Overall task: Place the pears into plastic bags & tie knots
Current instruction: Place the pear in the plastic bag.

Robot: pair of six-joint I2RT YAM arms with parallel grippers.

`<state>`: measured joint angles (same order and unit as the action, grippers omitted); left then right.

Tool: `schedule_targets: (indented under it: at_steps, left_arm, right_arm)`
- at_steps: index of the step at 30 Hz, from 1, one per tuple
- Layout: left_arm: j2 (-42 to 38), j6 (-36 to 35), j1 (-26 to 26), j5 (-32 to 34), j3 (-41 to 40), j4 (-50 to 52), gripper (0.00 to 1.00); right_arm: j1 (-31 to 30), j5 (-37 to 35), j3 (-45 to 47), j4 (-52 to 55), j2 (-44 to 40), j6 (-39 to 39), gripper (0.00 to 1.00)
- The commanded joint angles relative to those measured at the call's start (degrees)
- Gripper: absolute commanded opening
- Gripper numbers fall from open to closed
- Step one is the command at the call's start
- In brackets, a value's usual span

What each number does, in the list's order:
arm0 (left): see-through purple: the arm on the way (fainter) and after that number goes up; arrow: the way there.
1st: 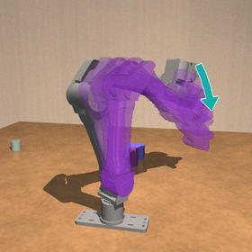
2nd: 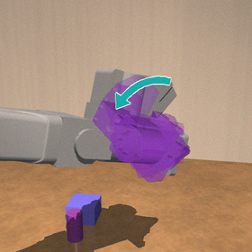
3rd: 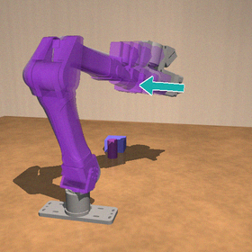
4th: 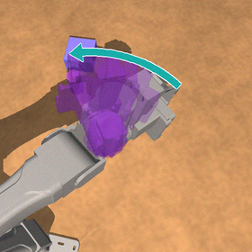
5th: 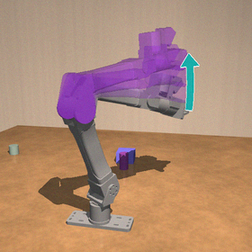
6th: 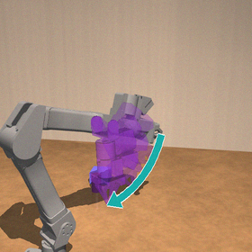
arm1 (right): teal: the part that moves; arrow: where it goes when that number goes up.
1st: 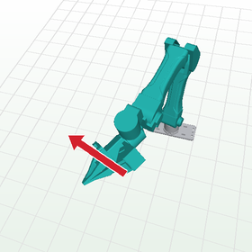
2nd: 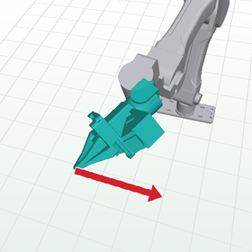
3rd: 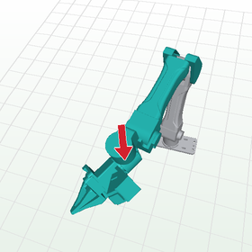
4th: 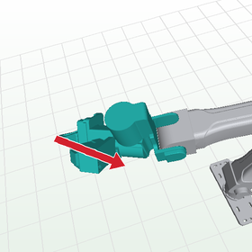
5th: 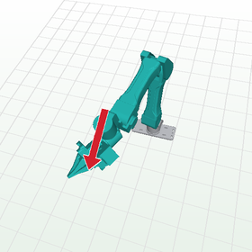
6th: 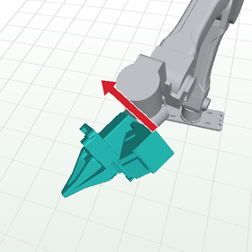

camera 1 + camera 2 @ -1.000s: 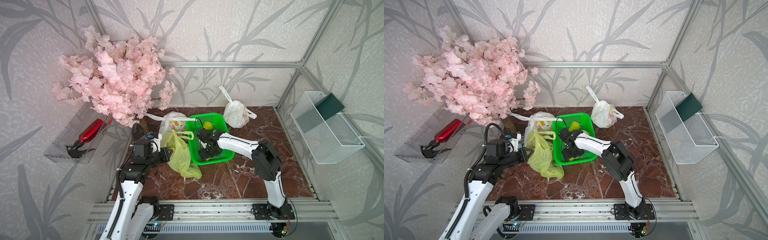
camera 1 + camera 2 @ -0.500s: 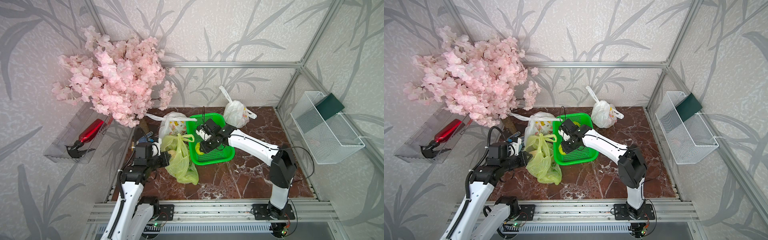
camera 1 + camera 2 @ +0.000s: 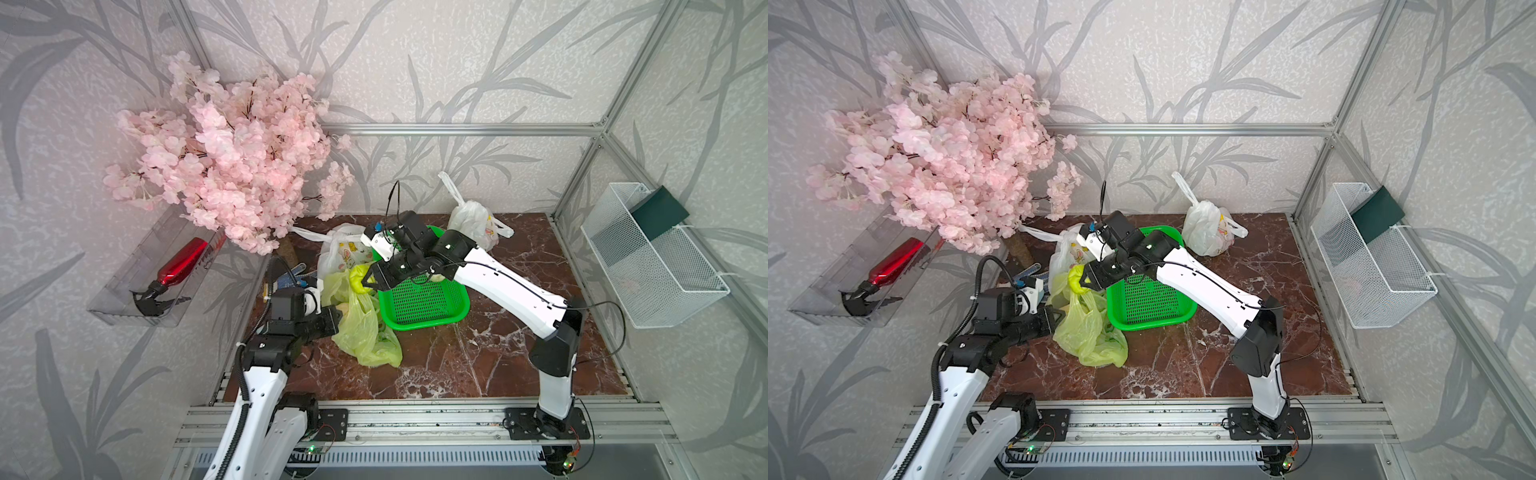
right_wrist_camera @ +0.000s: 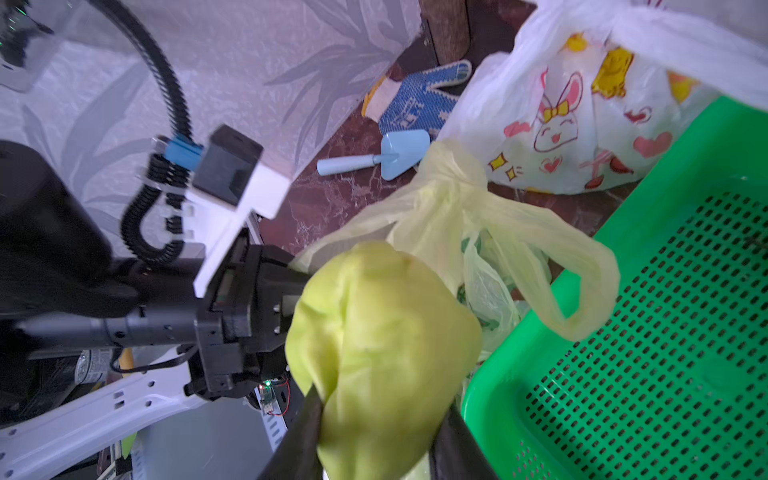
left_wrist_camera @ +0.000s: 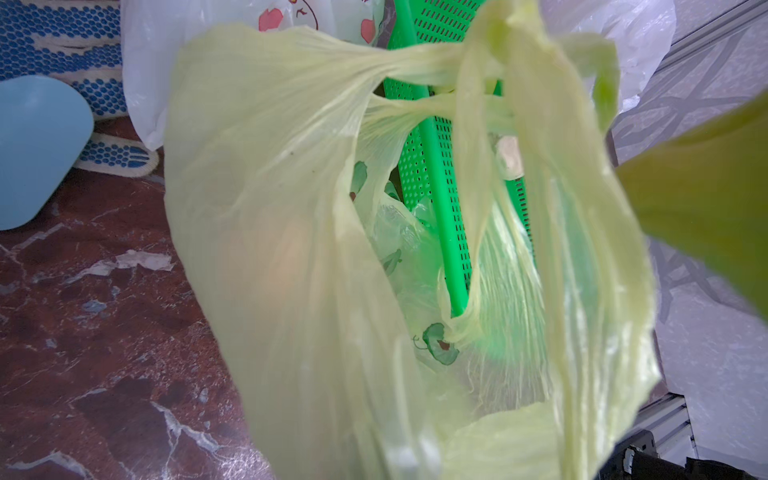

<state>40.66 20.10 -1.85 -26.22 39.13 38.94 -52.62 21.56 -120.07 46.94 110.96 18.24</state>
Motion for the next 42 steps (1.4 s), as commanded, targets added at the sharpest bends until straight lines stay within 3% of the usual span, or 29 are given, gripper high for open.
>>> schedule_targets:
  at_steps: [1,5,10,17,24,26,27,29,31,39,42]
  left_arm:
    - [-1.02,-0.57,-0.02,-0.25,-0.29,-0.58,0.0]
    - [-1.95,1.5,0.02,2.02,-0.39,-0.36,0.0]
    - [-2.98,5.03,0.07,4.99,-0.45,0.53,0.0]
    - [-2.36,3.28,-0.07,6.9,0.42,1.84,0.0]
    - [-2.35,4.08,-0.02,2.83,-1.25,-2.1,0.0]
    - [-2.29,3.73,-0.09,3.55,-0.44,-1.0,0.0]
    - [-2.31,3.4,-0.07,3.9,-0.09,-0.53,0.0]
    - [-2.32,3.46,-0.01,4.98,0.33,0.39,0.0]
    - [-2.42,3.54,-0.07,5.21,0.25,0.46,0.0]
    - [-2.63,3.11,-0.02,8.81,0.03,1.71,0.0]
    - [-2.28,3.07,-0.04,8.81,-0.18,1.37,0.0]
  right_arm:
    - [-1.8,1.92,-3.41,-1.29,0.4,1.91,0.24]
    - [-3.1,6.21,-1.39,-7.56,4.41,8.06,0.24]
    - [-3.03,8.23,7.87,-16.45,6.04,13.32,0.21]
    - [-2.96,4.22,12.8,-6.96,7.45,6.78,0.18]
    - [-5.49,0.45,2.38,0.13,14.07,5.5,0.2]
    - [-5.56,0.91,-3.24,3.08,17.58,5.53,0.24]
    - [-7.49,1.39,-6.66,5.11,19.21,5.37,0.31]
    - [-8.34,4.21,-13.41,8.31,22.55,4.4,0.55]
    - [-8.22,5.88,-17.06,10.32,24.18,3.16,0.64]
    - [-3.02,8.07,-6.34,4.1,15.17,3.7,0.7]
    - [-0.84,5.11,1.8,1.21,8.93,4.65,0.7]
